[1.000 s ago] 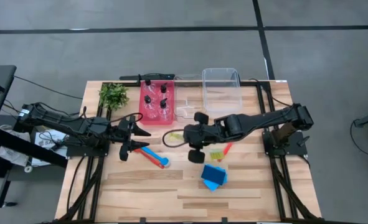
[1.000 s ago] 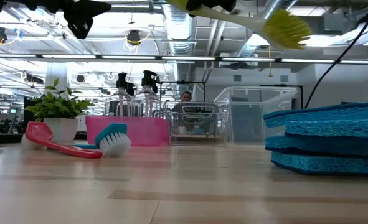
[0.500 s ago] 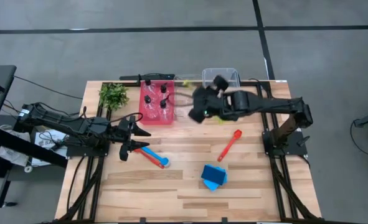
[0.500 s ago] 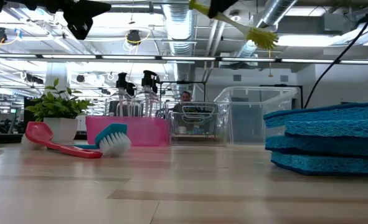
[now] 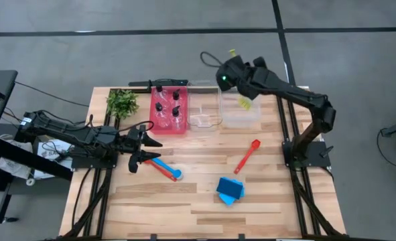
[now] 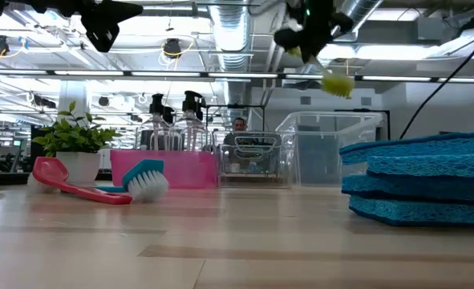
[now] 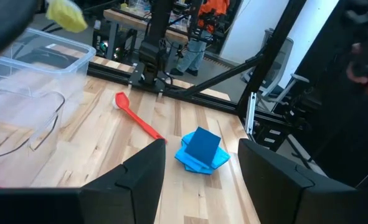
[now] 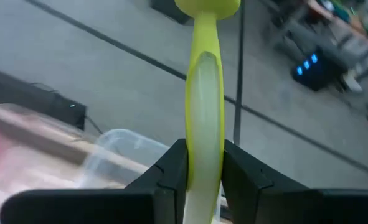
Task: Pick & Place Kitchen Sink Supplies
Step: Put the right red scrubbing brush into the white bin
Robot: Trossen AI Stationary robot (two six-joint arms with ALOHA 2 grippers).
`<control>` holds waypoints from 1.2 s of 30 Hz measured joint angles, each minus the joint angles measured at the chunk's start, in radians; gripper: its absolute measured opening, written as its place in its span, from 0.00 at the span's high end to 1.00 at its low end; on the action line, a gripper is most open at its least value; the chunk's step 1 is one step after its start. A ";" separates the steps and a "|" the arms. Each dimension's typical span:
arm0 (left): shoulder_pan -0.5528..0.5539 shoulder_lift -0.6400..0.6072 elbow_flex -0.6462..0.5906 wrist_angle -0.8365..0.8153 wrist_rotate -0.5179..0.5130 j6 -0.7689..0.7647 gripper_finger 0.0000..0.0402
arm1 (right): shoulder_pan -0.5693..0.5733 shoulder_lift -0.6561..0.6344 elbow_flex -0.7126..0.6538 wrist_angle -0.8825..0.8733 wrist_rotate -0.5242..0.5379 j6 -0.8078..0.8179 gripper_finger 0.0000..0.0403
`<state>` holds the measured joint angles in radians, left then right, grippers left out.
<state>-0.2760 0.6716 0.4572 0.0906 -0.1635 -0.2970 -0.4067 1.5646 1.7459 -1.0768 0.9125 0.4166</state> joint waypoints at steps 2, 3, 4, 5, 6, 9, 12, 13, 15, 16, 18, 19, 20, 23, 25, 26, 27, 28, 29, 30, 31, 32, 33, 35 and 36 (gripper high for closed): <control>0.000 0.000 0.000 0.000 0.000 0.000 0.49 | -0.037 0.000 -0.044 0.039 -0.018 0.024 0.82; 0.000 0.000 0.000 0.000 0.000 0.000 0.49 | -0.053 0.000 -0.070 0.075 -0.028 0.027 0.82; 0.000 0.000 0.000 0.000 0.000 0.000 0.49 | -0.067 0.000 -0.099 0.117 -0.038 0.027 0.82; 0.000 0.000 0.000 0.000 0.000 0.000 0.49 | -0.077 0.000 -0.131 0.168 -0.054 0.022 0.82; 0.000 0.000 0.000 0.000 0.000 0.000 0.49 | -0.084 0.000 -0.164 0.221 -0.074 0.012 0.82; 0.000 0.000 0.000 0.000 0.000 0.000 0.49 | -0.107 0.002 -0.269 0.387 -0.115 -0.058 0.82; 0.000 0.000 0.000 0.000 0.000 0.001 0.49 | -0.130 0.002 -0.367 0.523 -0.138 -0.121 0.82; 0.000 0.000 0.000 0.000 0.000 0.002 0.49 | -0.140 0.002 -0.396 0.564 -0.144 -0.124 0.82; 0.002 0.000 0.000 0.000 -0.007 0.004 0.49 | -0.164 0.002 -0.447 0.634 -0.168 -0.126 0.82; 0.002 0.000 0.000 0.000 -0.012 0.004 0.49 | -0.177 0.002 -0.469 0.669 -0.189 -0.128 0.82; 0.002 0.000 0.000 0.000 -0.016 0.004 0.49 | -0.201 0.002 -0.505 0.725 -0.239 -0.128 0.82; 0.003 0.000 0.000 0.000 -0.016 0.004 0.49 | -0.212 0.002 -0.520 0.758 -0.271 -0.128 0.82; 0.003 0.000 0.000 0.000 -0.016 0.004 0.49 | -0.221 0.002 -0.535 0.786 -0.299 -0.128 0.82; 0.003 0.000 0.000 0.000 -0.021 0.004 0.49 | -0.243 0.007 -0.564 0.838 -0.356 -0.133 0.82; 0.003 0.000 0.000 0.000 -0.024 0.004 0.49 | -0.256 0.013 -0.575 0.860 -0.399 -0.154 0.82; 0.003 0.000 0.000 0.000 -0.026 0.004 0.49 | -0.260 0.013 -0.578 0.855 -0.417 -0.164 0.82; 0.003 0.000 0.000 0.000 -0.027 0.004 0.49 | -0.262 0.015 -0.580 0.858 -0.431 -0.176 0.82; 0.003 0.000 0.000 0.000 -0.027 0.004 0.49 | -0.262 0.019 -0.581 0.869 -0.440 -0.187 0.81; 0.003 0.000 0.000 0.000 -0.027 0.003 0.49 | -0.262 0.021 -0.581 0.880 -0.442 -0.196 0.81; 0.003 0.000 0.000 0.000 -0.027 0.002 0.49 | -0.261 0.021 -0.581 0.881 -0.442 -0.202 0.80; 0.003 0.000 0.000 0.000 -0.027 0.002 0.49 | -0.261 0.021 -0.581 0.879 -0.441 -0.206 0.79; 0.003 0.000 0.000 0.000 -0.027 0.002 0.49 | -0.261 0.022 -0.582 0.878 -0.442 -0.207 0.79; 0.003 0.000 0.000 0.000 -0.027 0.002 0.49 | -0.259 0.023 -0.582 0.878 -0.442 -0.207 0.78; 0.003 0.000 0.000 0.000 -0.027 0.002 0.49 | -0.255 0.024 -0.582 0.876 -0.442 -0.207 0.77; 0.003 0.000 0.000 0.000 -0.027 0.002 0.49 | -0.255 0.024 -0.582 0.877 -0.443 -0.207 0.77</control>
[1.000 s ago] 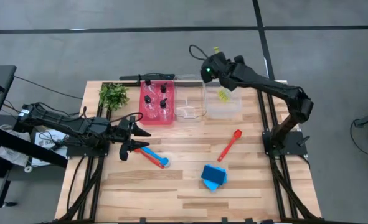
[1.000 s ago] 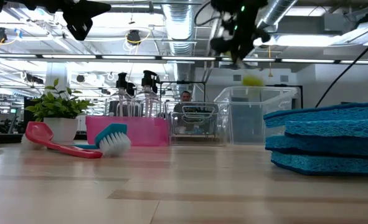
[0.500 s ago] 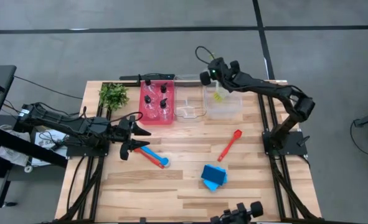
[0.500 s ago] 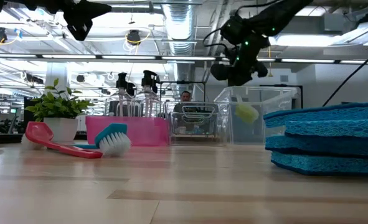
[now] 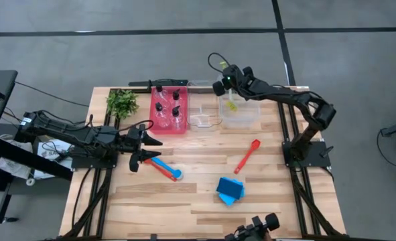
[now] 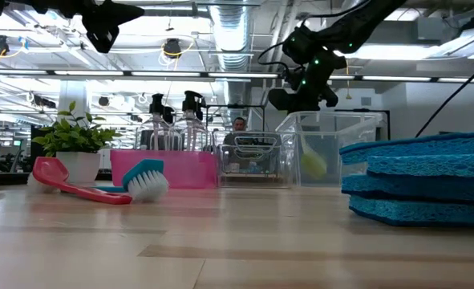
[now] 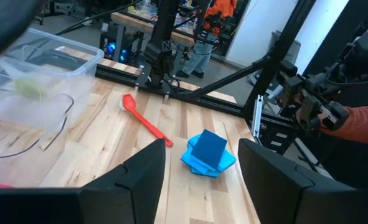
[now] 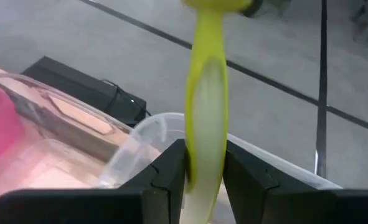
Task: Pick & Place Kitchen Sink Supplies
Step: Put the right red scrubbing brush into the white bin
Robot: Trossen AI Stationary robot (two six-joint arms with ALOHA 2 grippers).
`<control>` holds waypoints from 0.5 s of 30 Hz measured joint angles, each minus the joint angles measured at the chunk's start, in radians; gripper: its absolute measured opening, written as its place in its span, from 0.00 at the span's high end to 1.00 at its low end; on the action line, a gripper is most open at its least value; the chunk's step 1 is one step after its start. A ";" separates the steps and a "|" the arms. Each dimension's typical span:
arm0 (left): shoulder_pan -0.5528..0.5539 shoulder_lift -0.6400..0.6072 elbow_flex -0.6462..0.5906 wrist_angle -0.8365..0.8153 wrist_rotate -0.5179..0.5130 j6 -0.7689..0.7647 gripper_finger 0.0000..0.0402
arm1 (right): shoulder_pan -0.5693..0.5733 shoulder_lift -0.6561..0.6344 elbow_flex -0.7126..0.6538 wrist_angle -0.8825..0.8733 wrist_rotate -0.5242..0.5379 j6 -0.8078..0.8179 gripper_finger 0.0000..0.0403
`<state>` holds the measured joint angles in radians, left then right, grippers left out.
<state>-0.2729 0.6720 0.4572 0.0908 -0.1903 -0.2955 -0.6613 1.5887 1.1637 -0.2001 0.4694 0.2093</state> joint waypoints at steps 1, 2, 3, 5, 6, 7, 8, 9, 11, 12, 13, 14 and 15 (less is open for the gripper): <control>0.000 0.000 0.000 0.000 0.000 0.000 0.49 | 0.000 0.000 0.000 0.001 0.000 0.000 0.76; 0.000 0.000 0.000 0.000 0.000 0.000 0.49 | 0.000 0.000 0.000 0.001 0.000 0.000 0.76; 0.000 0.000 0.000 0.000 0.000 0.000 0.49 | 0.000 0.000 0.000 0.002 0.000 -0.001 0.75; 0.000 0.000 0.000 0.000 0.000 0.000 0.49 | 0.003 0.000 0.000 -0.001 -0.001 -0.002 0.73; 0.000 0.000 0.000 0.000 0.000 0.000 0.49 | 0.006 0.000 0.000 -0.001 0.000 -0.003 0.72; 0.000 0.000 0.000 0.000 0.000 0.000 0.49 | 0.009 0.000 0.000 0.000 0.000 -0.008 0.71; 0.000 0.000 0.000 0.000 0.000 -0.001 0.49 | 0.013 0.000 0.000 0.000 0.000 -0.015 0.69; 0.000 0.000 0.000 0.000 0.000 0.000 0.49 | 0.019 0.000 0.000 0.000 0.000 -0.025 0.67; 0.000 0.000 0.000 0.000 0.000 -0.001 0.49 | 0.028 0.000 0.000 -0.003 0.000 -0.035 0.63; 0.000 0.000 0.000 0.001 0.000 -0.001 0.49 | 0.033 0.000 0.000 -0.006 0.000 -0.036 0.60; 0.000 0.000 0.000 0.000 0.000 -0.001 0.49 | 0.037 0.000 0.000 -0.011 0.000 -0.036 0.58; 0.000 0.000 0.000 0.000 0.000 -0.001 0.49 | 0.042 -0.001 0.000 -0.019 0.000 -0.042 0.56; 0.000 0.000 0.000 0.000 0.000 -0.001 0.49 | 0.047 -0.005 0.000 -0.029 0.000 -0.052 0.54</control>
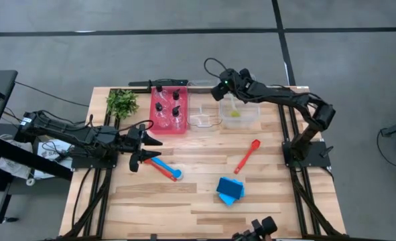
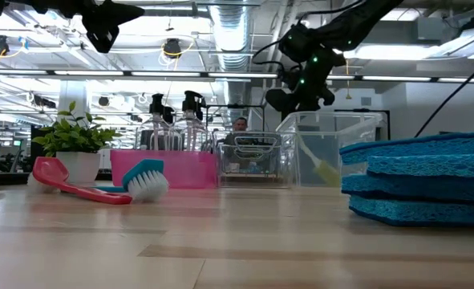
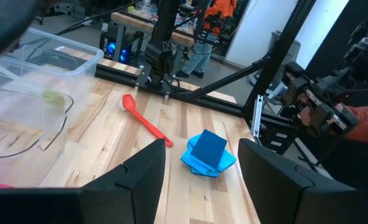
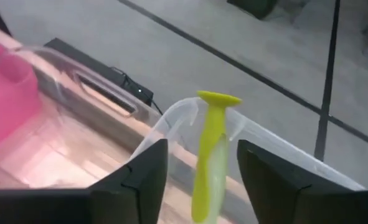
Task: Pick & Place Kitchen Sink Supplies
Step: Put the right red scrubbing brush into the white bin
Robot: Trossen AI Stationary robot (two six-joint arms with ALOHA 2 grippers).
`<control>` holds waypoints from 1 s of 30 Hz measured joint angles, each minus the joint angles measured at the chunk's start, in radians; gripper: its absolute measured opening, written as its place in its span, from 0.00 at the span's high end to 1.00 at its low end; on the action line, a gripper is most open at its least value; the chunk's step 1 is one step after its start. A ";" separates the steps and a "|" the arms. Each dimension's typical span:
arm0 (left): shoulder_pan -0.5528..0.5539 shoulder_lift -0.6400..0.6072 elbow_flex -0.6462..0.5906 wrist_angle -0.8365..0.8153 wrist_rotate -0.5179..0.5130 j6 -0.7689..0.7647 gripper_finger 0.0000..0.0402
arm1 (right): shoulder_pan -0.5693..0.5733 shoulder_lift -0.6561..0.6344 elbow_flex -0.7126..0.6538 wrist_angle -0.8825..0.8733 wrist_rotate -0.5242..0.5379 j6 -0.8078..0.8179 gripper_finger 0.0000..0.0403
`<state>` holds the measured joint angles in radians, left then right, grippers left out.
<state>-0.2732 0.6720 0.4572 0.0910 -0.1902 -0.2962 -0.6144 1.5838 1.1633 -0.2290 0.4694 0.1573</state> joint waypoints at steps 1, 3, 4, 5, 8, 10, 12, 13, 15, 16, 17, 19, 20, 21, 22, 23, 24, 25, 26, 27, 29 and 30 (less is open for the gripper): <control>0.000 0.000 0.000 0.000 0.000 0.000 0.49 | 0.005 -0.004 0.000 -0.008 0.000 -0.012 0.52; 0.000 0.000 0.000 0.000 0.000 0.000 0.49 | 0.014 -0.019 0.000 -0.027 0.003 -0.041 0.49; 0.000 0.000 0.000 0.000 0.000 0.000 0.49 | 0.018 -0.028 0.000 -0.037 0.008 -0.056 0.49; 0.000 0.000 0.000 0.000 0.000 0.000 0.49 | 0.020 -0.040 0.000 -0.046 0.019 -0.066 0.48; 0.000 0.000 0.000 0.000 0.000 0.000 0.49 | 0.033 -0.084 0.000 -0.075 0.060 -0.087 0.48; 0.000 0.000 0.000 0.000 0.000 0.000 0.49 | 0.040 -0.125 0.000 -0.094 0.083 -0.106 0.48; -0.001 0.000 0.000 0.000 0.000 0.000 0.49 | 0.047 -0.174 0.000 -0.116 0.087 -0.130 0.49; -0.001 0.000 0.000 0.000 0.000 0.000 0.49 | 0.053 -0.200 0.000 -0.129 0.087 -0.138 0.50; -0.001 0.000 0.000 0.000 0.000 0.000 0.49 | 0.070 -0.259 0.000 -0.157 0.086 -0.138 0.52; -0.001 0.000 0.000 0.000 0.000 0.000 0.49 | 0.081 -0.289 0.000 -0.173 0.078 -0.133 0.53; -0.001 0.000 0.000 0.000 0.000 0.000 0.49 | 0.095 -0.324 0.000 -0.191 0.057 -0.133 0.54; -0.001 0.000 0.000 0.000 0.000 0.000 0.49 | 0.128 -0.390 0.000 -0.223 0.001 -0.134 0.56; -0.001 0.000 0.000 0.000 0.000 0.000 0.49 | 0.147 -0.424 0.000 -0.238 -0.035 -0.139 0.57; -0.001 0.000 0.000 0.000 0.000 0.000 0.49 | 0.166 -0.456 0.000 -0.260 -0.080 -0.150 0.58; 0.000 0.000 0.000 0.000 0.000 0.000 0.49 | 0.187 -0.486 0.000 -0.286 -0.135 -0.162 0.59; -0.001 0.000 0.000 0.000 0.000 0.000 0.49 | 0.208 -0.515 0.000 -0.316 -0.198 -0.172 0.60; -0.001 0.000 0.000 0.000 0.000 0.000 0.49 | 0.227 -0.541 0.000 -0.354 -0.276 -0.178 0.60; -0.001 0.000 0.000 0.000 0.000 0.000 0.49 | 0.244 -0.564 0.000 -0.400 -0.367 -0.181 0.61; -0.001 0.000 0.000 0.000 0.000 0.000 0.49 | 0.261 -0.586 0.000 -0.446 -0.455 -0.182 0.62; 0.000 0.000 0.000 0.000 0.001 0.001 0.49 | 0.277 -0.605 0.000 -0.493 -0.532 -0.178 0.63; 0.000 0.000 0.000 0.000 0.000 0.001 0.49 | 0.315 -0.633 0.000 -0.578 -0.624 -0.136 0.65; 0.000 0.000 0.000 0.000 0.000 0.002 0.49 | 0.337 -0.642 0.000 -0.614 -0.637 -0.103 0.66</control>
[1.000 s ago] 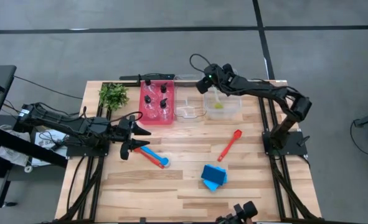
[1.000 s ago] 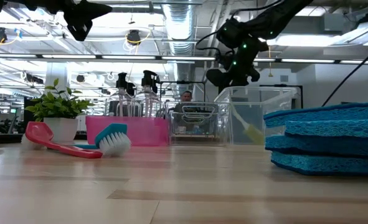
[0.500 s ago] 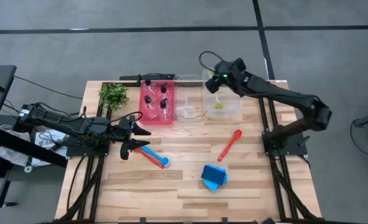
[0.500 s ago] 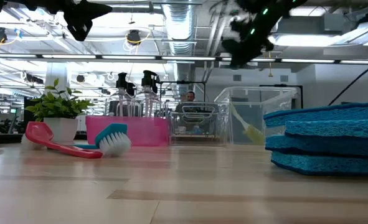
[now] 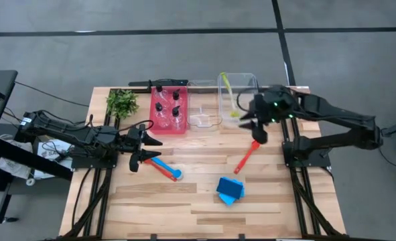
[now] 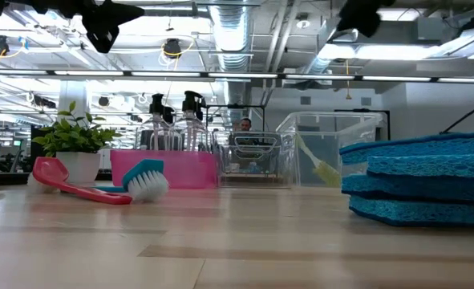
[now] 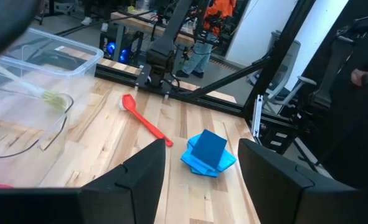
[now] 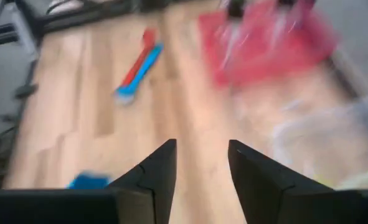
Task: Pick & Place Kitchen Sink Supplies
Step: Put the right red scrubbing brush into the white bin
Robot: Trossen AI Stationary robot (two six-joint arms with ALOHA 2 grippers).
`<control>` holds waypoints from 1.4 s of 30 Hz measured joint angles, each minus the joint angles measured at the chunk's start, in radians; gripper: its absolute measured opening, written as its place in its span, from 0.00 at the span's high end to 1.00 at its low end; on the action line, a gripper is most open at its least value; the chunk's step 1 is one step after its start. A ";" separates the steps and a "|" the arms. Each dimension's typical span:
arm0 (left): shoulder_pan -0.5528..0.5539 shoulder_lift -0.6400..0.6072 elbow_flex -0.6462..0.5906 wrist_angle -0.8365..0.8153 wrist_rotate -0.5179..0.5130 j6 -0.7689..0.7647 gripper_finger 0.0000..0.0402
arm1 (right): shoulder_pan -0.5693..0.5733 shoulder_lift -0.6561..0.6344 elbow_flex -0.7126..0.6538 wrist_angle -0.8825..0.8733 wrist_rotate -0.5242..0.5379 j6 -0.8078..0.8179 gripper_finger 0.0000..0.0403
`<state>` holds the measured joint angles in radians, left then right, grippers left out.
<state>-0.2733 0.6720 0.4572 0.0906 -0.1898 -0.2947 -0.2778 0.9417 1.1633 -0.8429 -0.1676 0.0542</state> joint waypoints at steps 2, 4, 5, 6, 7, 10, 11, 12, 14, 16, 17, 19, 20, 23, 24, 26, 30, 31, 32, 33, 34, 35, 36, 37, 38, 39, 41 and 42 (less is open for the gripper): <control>0.000 0.000 0.000 0.000 0.000 0.001 0.49 | 0.041 -0.016 0.000 -0.059 0.004 0.056 0.67; 0.000 0.000 0.000 0.000 0.000 0.002 0.49 | 0.081 -0.024 0.000 -0.089 0.019 0.090 0.69; 0.000 0.000 0.000 0.000 0.000 0.002 0.49 | 0.098 -0.027 0.000 -0.093 0.034 0.104 0.70; 0.000 0.000 0.000 0.000 0.000 0.002 0.49 | 0.114 -0.027 0.000 -0.093 0.044 0.119 0.70; 0.000 0.000 0.000 0.000 0.000 0.002 0.49 | 0.127 -0.027 0.000 -0.093 0.058 0.133 0.71; 0.000 0.000 0.000 0.000 0.000 0.002 0.49 | 0.150 -0.025 0.000 -0.092 0.091 0.208 0.71; 0.000 0.000 0.000 0.000 0.000 0.002 0.49 | 0.156 -0.020 0.000 -0.092 0.096 0.247 0.71; 0.000 0.000 0.000 0.000 0.000 0.002 0.49 | 0.161 -0.015 0.000 -0.088 0.098 0.296 0.71; 0.000 0.000 0.000 0.000 0.000 0.002 0.49 | 0.173 0.001 0.000 -0.069 0.098 0.415 0.71; 0.000 0.000 0.000 -0.001 0.000 0.002 0.49 | 0.192 0.021 0.000 -0.054 0.107 0.551 0.71; 0.000 0.000 0.000 -0.001 0.000 0.002 0.49 | 0.205 0.032 0.000 -0.053 0.124 0.631 0.71; 0.000 0.000 0.000 -0.001 0.000 0.002 0.49 | 0.239 0.057 0.000 -0.073 0.182 0.805 0.71; 0.000 0.000 0.000 -0.001 0.000 0.002 0.49 | 0.261 0.069 0.000 -0.094 0.216 0.884 0.71; 0.000 0.000 0.000 -0.001 0.000 0.002 0.49 | 0.349 0.105 0.000 -0.196 0.330 1.082 0.71; 0.000 0.000 0.000 -0.001 0.000 0.002 0.49 | 0.381 0.116 0.000 -0.242 0.367 1.143 0.71; 0.000 0.000 0.000 -0.001 0.000 0.006 0.49 | 0.448 0.137 0.000 -0.309 0.417 1.259 0.71; 0.000 -0.001 0.000 -0.002 0.000 0.041 0.49 | 0.561 0.160 0.000 -0.330 0.449 1.407 0.71; 0.000 -0.003 0.000 -0.003 0.000 0.055 0.49 | 0.585 0.160 0.000 -0.327 0.460 1.444 0.71; 0.000 -0.005 0.000 -0.003 0.000 0.072 0.49 | 0.610 0.160 0.000 -0.326 0.472 1.478 0.71; 0.001 -0.007 0.000 -0.002 -0.001 0.087 0.49 | 0.635 0.160 0.000 -0.327 0.489 1.513 0.71; 0.004 -0.013 0.000 -0.005 -0.006 0.105 0.49 | 0.659 0.160 0.000 -0.328 0.510 1.548 0.71; 0.008 -0.018 0.000 -0.002 -0.014 0.121 0.49 | 0.685 0.164 0.000 -0.333 0.536 1.590 0.71; 0.013 -0.024 0.000 -0.001 -0.020 0.136 0.49 | 0.710 0.171 0.000 -0.342 0.562 1.635 0.71; 0.017 -0.031 0.000 -0.002 -0.026 0.154 0.49 | 0.734 0.177 0.000 -0.355 0.590 1.681 0.71; 0.022 -0.036 0.000 -0.001 -0.031 0.170 0.49 | 0.759 0.184 0.000 -0.370 0.618 1.730 0.71; 0.027 -0.041 0.000 -0.001 -0.034 0.186 0.49 | 0.782 0.197 0.000 -0.384 0.641 1.778 0.71; 0.033 -0.048 0.000 -0.003 -0.047 0.210 0.49 | 0.810 0.234 0.000 -0.410 0.670 1.860 0.71; 0.036 -0.049 0.000 -0.001 -0.048 0.220 0.49 | 0.819 0.253 0.000 -0.418 0.673 1.889 0.71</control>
<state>-0.2369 0.6228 0.4572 0.0892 -0.2375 -0.0751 0.5407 1.1948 1.1629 -1.2613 0.5051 1.9436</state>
